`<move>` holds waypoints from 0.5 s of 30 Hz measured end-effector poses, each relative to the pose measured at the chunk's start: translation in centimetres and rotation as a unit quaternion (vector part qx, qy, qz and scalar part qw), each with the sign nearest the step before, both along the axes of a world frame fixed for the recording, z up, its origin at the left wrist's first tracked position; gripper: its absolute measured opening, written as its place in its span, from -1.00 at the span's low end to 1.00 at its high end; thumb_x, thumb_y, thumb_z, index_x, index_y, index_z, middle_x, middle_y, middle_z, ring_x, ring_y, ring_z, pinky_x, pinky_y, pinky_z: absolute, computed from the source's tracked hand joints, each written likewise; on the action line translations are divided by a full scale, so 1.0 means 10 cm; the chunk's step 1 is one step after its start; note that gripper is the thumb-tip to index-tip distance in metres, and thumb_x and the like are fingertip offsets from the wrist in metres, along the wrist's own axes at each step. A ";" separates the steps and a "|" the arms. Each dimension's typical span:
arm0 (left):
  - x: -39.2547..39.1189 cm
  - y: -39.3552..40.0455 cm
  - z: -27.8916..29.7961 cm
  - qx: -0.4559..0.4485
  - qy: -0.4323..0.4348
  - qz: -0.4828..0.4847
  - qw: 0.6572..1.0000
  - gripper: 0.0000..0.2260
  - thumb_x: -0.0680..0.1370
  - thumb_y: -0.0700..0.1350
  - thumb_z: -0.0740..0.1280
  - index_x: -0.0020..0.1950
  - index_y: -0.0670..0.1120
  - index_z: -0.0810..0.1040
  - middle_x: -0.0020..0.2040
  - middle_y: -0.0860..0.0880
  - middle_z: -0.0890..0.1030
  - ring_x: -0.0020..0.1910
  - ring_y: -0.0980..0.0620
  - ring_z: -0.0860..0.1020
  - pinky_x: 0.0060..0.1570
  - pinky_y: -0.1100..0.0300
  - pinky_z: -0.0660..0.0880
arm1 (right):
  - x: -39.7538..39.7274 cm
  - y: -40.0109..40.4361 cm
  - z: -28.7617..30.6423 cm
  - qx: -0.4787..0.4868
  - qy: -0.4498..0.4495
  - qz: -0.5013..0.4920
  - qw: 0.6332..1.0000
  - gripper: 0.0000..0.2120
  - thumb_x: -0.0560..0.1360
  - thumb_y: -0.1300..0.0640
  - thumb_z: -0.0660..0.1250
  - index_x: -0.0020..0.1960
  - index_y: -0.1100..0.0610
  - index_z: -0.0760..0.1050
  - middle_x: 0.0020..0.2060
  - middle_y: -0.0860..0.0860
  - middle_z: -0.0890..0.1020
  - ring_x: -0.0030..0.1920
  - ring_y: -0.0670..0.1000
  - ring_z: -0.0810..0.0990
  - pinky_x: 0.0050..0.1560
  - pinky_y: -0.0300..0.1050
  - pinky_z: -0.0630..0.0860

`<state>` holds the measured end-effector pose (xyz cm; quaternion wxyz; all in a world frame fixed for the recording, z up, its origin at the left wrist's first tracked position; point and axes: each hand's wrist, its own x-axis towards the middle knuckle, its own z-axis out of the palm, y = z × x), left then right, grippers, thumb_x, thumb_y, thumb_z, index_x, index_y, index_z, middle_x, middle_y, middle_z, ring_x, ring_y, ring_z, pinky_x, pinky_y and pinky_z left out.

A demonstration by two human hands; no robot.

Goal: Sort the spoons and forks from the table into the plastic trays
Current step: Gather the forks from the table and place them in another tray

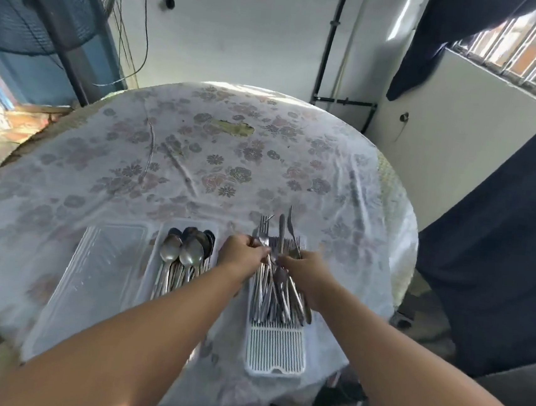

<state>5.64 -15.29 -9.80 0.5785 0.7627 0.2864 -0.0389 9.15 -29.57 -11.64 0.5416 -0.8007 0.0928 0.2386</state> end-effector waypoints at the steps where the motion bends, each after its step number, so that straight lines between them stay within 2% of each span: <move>1: -0.06 -0.05 -0.03 0.015 0.007 0.000 1.000 -0.89 0.57 -0.10 0.47 -0.12 -0.07 0.60 -0.08 -0.10 0.69 -0.08 -0.06 0.64 -0.12 0.11 0.53 | -0.02 -0.01 -0.02 -0.014 -0.006 0.018 1.000 -0.72 0.49 -0.04 0.53 -0.05 0.20 0.67 -0.37 0.08 0.63 -0.40 0.00 0.53 -0.33 -0.09 0.52; 4: -0.14 -0.10 -0.12 0.064 0.021 -0.010 0.998 -0.90 0.57 -0.07 0.47 -0.04 -0.08 0.63 -0.08 -0.08 0.69 -0.04 -0.08 0.65 0.08 -0.02 0.60 | -0.08 -0.02 -0.01 -0.054 -0.007 0.060 0.997 -0.77 0.59 0.09 0.43 -0.03 0.28 0.66 -0.47 -0.02 0.54 -0.61 -0.16 0.36 -0.56 -0.29 0.27; 6: -0.15 -0.11 -0.16 0.088 0.025 -0.019 0.996 -0.89 0.55 -0.07 0.49 -0.05 -0.09 0.63 -0.11 -0.07 0.70 -0.06 -0.09 0.66 0.08 -0.06 0.61 | -0.10 -0.04 -0.05 -0.081 -0.018 0.062 0.995 -0.83 0.61 0.14 0.38 -0.01 0.25 0.65 -0.41 0.00 0.55 -0.56 -0.14 0.37 -0.60 -0.33 0.27; 9: -0.10 -0.12 -0.19 0.113 0.028 -0.050 0.992 -0.88 0.54 -0.05 0.50 -0.10 -0.07 0.64 -0.15 -0.05 0.71 -0.09 -0.07 0.68 0.07 -0.10 0.63 | -0.10 -0.05 -0.08 -0.086 -0.033 0.045 0.995 -0.86 0.62 0.21 0.32 -0.09 0.18 0.60 -0.38 0.01 0.52 -0.49 -0.08 0.39 -0.58 -0.35 0.30; 12: -0.04 -0.15 -0.12 0.076 0.023 -0.068 0.995 -0.89 0.54 -0.07 0.49 -0.08 -0.10 0.64 -0.10 -0.09 0.71 -0.07 -0.07 0.68 0.07 -0.03 0.62 | -0.06 -0.05 -0.07 -0.085 -0.037 0.015 0.996 -0.85 0.59 0.20 0.32 -0.10 0.22 0.60 -0.34 0.05 0.58 -0.41 -0.02 0.50 -0.38 -0.18 0.47; 14: -0.01 -0.14 -0.05 0.049 0.025 -0.068 0.996 -0.88 0.55 -0.08 0.45 -0.04 -0.14 0.64 -0.04 -0.15 0.70 -0.12 -0.05 0.62 -0.08 0.09 0.52 | -0.03 -0.07 -0.09 -0.088 -0.040 -0.007 0.995 -0.81 0.56 0.19 0.32 -0.21 0.18 0.57 -0.37 0.06 0.66 -0.35 0.03 0.68 -0.22 0.00 0.68; 15: 0.00 -0.13 -0.01 0.045 0.025 -0.064 0.997 -0.86 0.55 -0.08 0.43 -0.03 -0.15 0.63 -0.04 -0.16 0.70 -0.17 -0.03 0.57 -0.13 0.11 0.46 | -0.02 -0.07 -0.09 -0.089 -0.040 -0.014 0.995 -0.80 0.55 0.18 0.33 -0.25 0.16 0.55 -0.40 0.06 0.67 -0.31 0.08 0.74 -0.15 0.13 0.72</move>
